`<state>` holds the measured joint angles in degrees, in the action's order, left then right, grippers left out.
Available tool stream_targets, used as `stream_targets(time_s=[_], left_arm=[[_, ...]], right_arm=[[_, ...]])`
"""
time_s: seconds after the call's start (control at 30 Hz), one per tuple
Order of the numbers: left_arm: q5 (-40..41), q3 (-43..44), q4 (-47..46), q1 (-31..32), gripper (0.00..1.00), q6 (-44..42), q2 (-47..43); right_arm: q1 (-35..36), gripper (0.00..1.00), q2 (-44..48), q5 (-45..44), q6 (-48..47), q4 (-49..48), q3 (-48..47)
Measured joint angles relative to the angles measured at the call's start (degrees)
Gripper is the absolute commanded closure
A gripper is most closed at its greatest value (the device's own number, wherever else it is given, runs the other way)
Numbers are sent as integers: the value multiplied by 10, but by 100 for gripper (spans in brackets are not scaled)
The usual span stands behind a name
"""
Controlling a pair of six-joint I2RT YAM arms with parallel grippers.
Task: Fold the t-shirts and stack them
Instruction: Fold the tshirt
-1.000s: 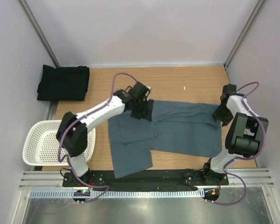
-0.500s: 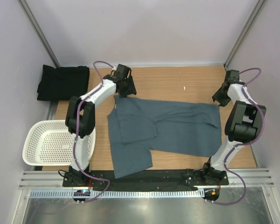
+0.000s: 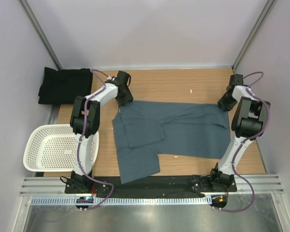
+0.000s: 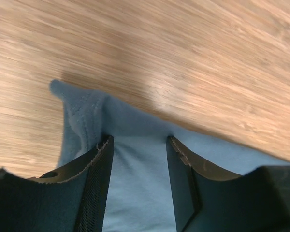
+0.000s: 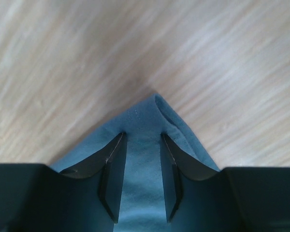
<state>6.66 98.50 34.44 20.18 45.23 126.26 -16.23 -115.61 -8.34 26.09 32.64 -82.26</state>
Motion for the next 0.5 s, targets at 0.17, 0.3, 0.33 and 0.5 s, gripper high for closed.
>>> stream_targets(time_s=[0.17, 0.3, 0.33, 0.5], left_arm=[[15, 0, 3, -4, 52, 15, 0], [21, 3, 6, -5, 53, 25, 3], [22, 7, 9, -6, 53, 26, 5], [22, 42, 15, -14, 54, 20, 28]], right_arm=[[1, 61, -36, -5, -8, -7, -50], [3, 61, -52, -2, -8, -16, -71], [3, 61, -57, 0, -8, -17, -78], [3, 61, -86, 19, -10, -29, -120]])
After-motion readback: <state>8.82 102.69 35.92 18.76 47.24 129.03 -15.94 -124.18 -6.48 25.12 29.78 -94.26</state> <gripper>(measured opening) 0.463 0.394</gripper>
